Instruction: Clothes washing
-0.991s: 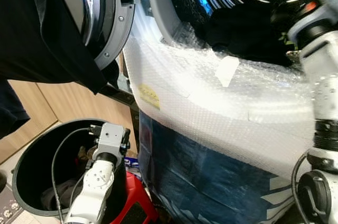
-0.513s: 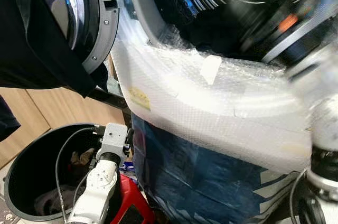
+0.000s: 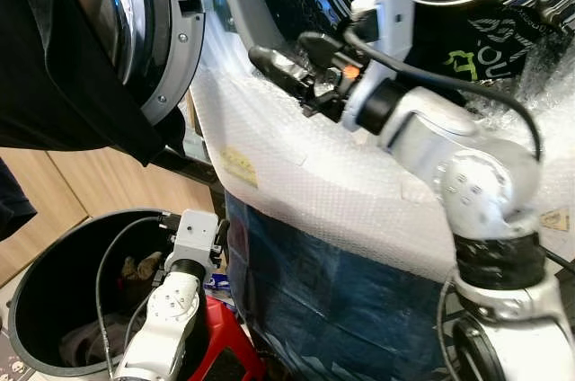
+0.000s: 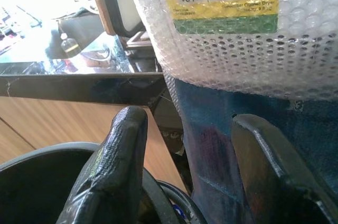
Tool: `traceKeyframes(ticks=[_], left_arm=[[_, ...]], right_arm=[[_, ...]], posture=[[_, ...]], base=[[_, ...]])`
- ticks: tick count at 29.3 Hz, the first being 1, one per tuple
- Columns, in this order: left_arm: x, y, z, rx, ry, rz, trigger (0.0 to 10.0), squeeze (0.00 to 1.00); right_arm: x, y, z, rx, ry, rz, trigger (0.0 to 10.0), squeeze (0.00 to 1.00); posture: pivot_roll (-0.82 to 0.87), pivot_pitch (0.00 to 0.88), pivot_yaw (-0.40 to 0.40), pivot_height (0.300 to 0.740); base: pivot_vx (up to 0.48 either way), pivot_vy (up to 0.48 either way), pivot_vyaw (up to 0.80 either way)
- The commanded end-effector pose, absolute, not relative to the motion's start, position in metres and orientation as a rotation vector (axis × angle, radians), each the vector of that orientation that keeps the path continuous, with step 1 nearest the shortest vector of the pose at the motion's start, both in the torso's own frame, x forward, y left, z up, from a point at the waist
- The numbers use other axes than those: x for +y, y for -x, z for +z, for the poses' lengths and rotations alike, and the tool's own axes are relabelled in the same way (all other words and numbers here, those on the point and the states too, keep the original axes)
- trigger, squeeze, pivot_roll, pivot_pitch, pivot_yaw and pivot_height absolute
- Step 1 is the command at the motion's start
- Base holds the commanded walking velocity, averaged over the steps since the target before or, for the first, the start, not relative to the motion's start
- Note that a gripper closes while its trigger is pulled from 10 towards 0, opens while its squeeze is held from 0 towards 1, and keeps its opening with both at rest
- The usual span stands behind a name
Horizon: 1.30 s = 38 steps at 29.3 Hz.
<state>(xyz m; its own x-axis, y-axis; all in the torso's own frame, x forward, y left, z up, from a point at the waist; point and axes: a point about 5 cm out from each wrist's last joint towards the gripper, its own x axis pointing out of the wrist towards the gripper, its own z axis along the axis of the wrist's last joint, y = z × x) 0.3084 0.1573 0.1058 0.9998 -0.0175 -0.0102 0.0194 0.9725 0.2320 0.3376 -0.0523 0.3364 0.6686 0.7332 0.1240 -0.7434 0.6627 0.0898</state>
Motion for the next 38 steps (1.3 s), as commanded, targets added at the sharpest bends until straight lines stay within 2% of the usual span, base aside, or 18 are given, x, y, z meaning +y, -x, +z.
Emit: traceKeyframes(ticks=[1,6,14,17,20,30,38], left_arm=[[0.159,-0.309,0.104,0.019,-0.246,-0.024,10.0,0.00],[0.158,-0.309,0.105,0.016,-0.242,-0.019,10.0,0.00],[0.157,-0.308,0.103,0.019,-0.242,-0.024,10.0,0.00],[0.158,-0.308,0.103,0.018,-0.237,-0.018,10.0,0.00],[0.157,-0.307,0.102,0.021,-0.241,-0.028,10.0,0.00],[0.153,-0.307,0.101,0.028,-0.241,-0.056,10.0,0.00],[0.154,-0.309,0.101,0.028,-0.239,-0.053,10.0,0.00]], right_arm=[[-0.054,-0.346,0.345,-0.063,-0.149,0.760,10.0,0.00],[-0.072,-0.372,0.370,-0.062,-0.189,0.575,10.0,0.00],[-0.075,-0.382,0.383,-0.028,-0.152,0.558,10.0,0.00],[-0.074,-0.379,0.391,-0.005,-0.143,0.658,10.0,0.00],[-0.070,-0.370,0.389,0.002,-0.071,0.777,10.0,0.00],[-0.081,-0.375,0.372,0.157,-0.043,0.766,10.0,0.00],[-0.085,-0.392,0.351,0.237,-0.030,0.661,10.0,0.00]], posture=[[-0.03,0.013,0.048,0.740],[-0.03,0.013,0.040,0.740],[-0.02,0.011,0.026,0.740],[-0.02,0.010,0.019,0.740],[-0.02,0.008,0.016,0.740],[-0.04,0.015,0.022,0.740],[-0.03,0.010,0.021,0.740]], base=[[0.000,0.000,0.00],[0.000,0.000,0.00],[0.000,0.000,0.00],[0.000,0.000,0.00],[0.000,0.000,0.00],[0.000,0.000,0.00],[0.000,0.000,0.00]])
